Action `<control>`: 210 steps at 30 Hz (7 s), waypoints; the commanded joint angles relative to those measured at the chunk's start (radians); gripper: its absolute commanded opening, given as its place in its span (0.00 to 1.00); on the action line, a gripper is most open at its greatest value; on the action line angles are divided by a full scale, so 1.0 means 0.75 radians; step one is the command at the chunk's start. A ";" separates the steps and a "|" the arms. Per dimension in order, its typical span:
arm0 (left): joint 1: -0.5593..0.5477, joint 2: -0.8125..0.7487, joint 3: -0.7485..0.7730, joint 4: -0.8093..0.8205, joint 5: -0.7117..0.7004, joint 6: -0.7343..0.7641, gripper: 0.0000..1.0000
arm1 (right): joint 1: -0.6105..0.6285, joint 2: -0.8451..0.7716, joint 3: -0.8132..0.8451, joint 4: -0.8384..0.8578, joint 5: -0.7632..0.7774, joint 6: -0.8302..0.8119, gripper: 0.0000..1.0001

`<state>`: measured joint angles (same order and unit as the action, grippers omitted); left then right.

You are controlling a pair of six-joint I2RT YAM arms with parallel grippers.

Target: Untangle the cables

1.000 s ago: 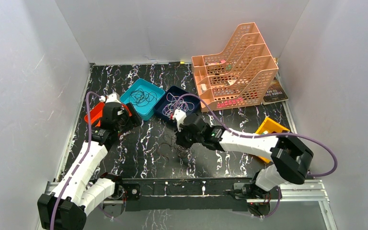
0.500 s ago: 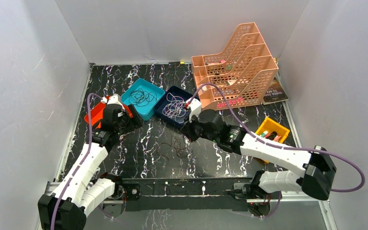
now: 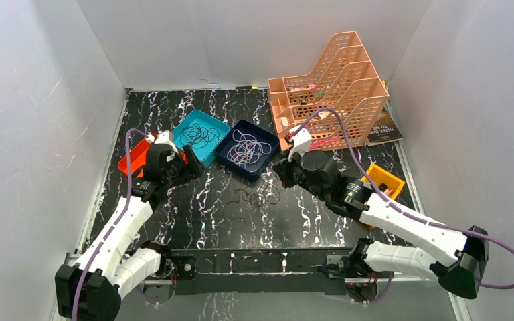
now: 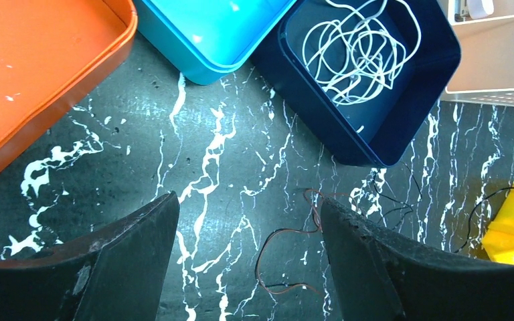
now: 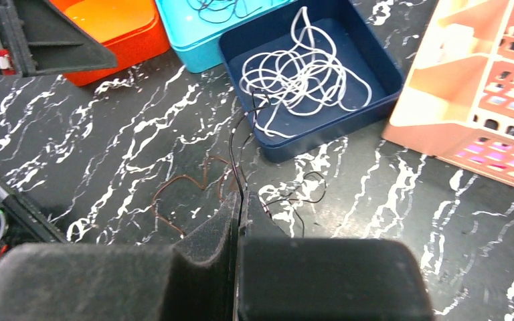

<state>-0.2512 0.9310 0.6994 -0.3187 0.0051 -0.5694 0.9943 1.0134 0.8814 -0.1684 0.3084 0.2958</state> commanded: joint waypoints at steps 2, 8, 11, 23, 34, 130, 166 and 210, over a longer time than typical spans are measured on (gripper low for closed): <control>-0.001 0.021 -0.027 0.074 0.103 0.000 0.76 | -0.007 -0.078 0.091 -0.052 0.175 -0.053 0.00; -0.002 0.055 -0.051 0.131 0.189 -0.028 0.75 | -0.012 -0.116 0.083 -0.094 0.282 -0.029 0.00; -0.014 0.092 -0.057 0.153 0.233 -0.049 0.73 | -0.014 -0.111 0.066 -0.099 0.296 -0.004 0.00; -0.315 0.205 -0.123 0.246 0.084 -0.157 0.71 | -0.051 -0.068 -0.008 -0.131 0.282 0.087 0.00; -0.503 0.428 -0.089 0.310 -0.069 -0.357 0.63 | -0.074 -0.067 -0.047 -0.133 0.239 0.097 0.00; -0.481 0.409 0.229 -0.079 -0.561 -0.194 0.00 | -0.092 -0.295 0.005 -0.288 0.696 -0.004 0.00; 0.074 0.274 0.474 -0.396 -0.766 0.135 0.00 | -0.093 -0.584 0.191 -0.211 1.230 -0.525 0.00; 0.177 0.089 0.744 -0.238 -0.043 0.326 0.00 | -0.092 -0.283 0.422 -0.167 -0.036 -0.464 0.00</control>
<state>-0.1204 1.0008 1.1786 -0.4942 -0.0822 -0.3389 0.9291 0.7731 1.2144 -0.2966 0.3775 -0.0940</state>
